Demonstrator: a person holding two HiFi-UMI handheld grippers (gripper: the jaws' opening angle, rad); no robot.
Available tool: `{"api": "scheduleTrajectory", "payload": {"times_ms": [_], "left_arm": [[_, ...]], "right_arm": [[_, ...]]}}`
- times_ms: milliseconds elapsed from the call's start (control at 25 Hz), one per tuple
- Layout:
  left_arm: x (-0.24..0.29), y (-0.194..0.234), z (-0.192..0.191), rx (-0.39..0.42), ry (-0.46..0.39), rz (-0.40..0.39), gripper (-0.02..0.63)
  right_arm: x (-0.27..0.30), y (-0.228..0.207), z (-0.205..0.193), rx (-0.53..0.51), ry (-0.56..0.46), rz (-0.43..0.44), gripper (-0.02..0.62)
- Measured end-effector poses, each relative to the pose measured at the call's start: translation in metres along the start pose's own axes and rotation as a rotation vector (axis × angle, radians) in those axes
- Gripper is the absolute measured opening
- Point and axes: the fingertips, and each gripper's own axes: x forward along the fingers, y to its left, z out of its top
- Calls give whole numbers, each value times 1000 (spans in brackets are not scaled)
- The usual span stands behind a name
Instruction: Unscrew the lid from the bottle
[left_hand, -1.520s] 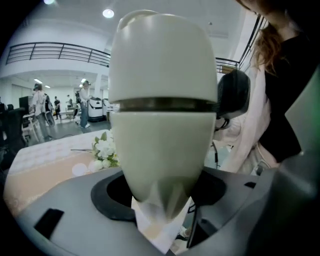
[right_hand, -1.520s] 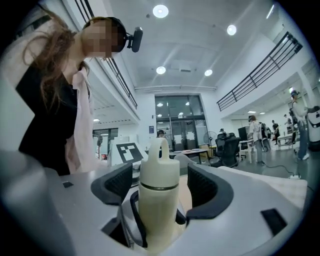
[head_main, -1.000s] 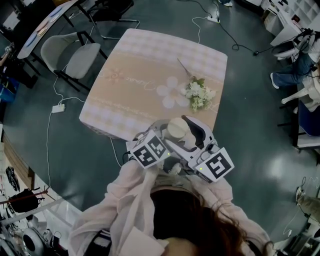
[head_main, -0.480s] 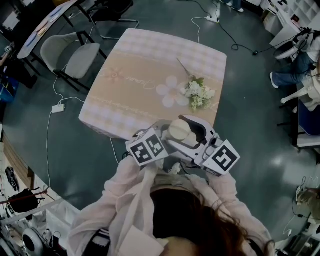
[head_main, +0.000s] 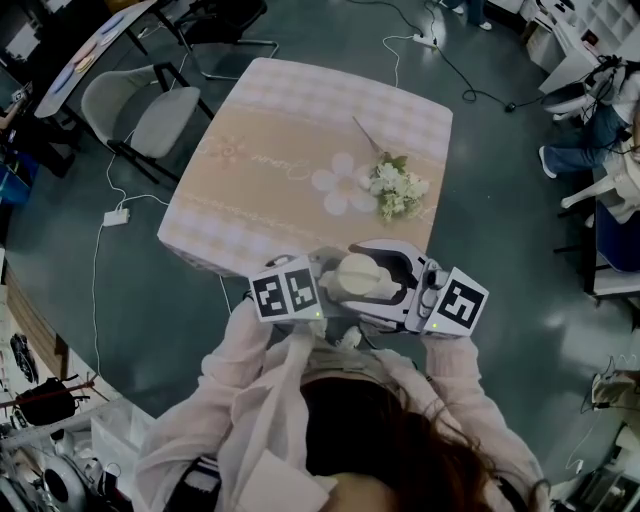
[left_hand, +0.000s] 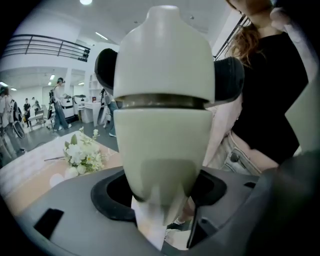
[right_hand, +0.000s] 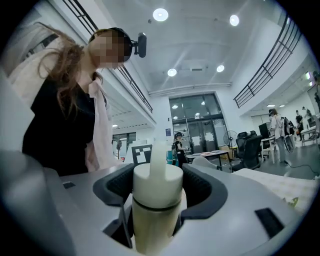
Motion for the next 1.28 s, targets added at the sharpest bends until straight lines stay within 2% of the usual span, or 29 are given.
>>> {"api": "scheduleTrajectory", "payload": {"times_ms": [160, 360, 560, 640, 960, 1080, 1160, 1280], "left_arm": [[2, 0, 2, -13, -13, 12, 316], [-1, 26, 4, -103, -51, 152, 316], [-9, 52, -3, -175, -44, 322, 316], [-10, 57, -8, -183, -26, 359, 316], [-4, 55, -16, -200, 7, 383, 316], [-4, 55, -12, -174, 10, 377, 316], [-2, 52, -10, -164, 10, 360, 316], [-1, 49, -7, -154, -1, 331, 316]], "right_arm": [[-2, -1, 0, 12, -15, 1, 310], [-9, -15, 1, 18, -43, -95, 329], [-17, -32, 1, 20, -56, -269, 350], [-18, -36, 0, 20, -59, -328, 350], [-7, -41, -19, 19, -7, -435, 344], [-1, -43, -21, 10, 13, -437, 332], [1, -44, -20, 3, 19, -430, 300], [1, -43, -18, -15, 27, -405, 310]]}}
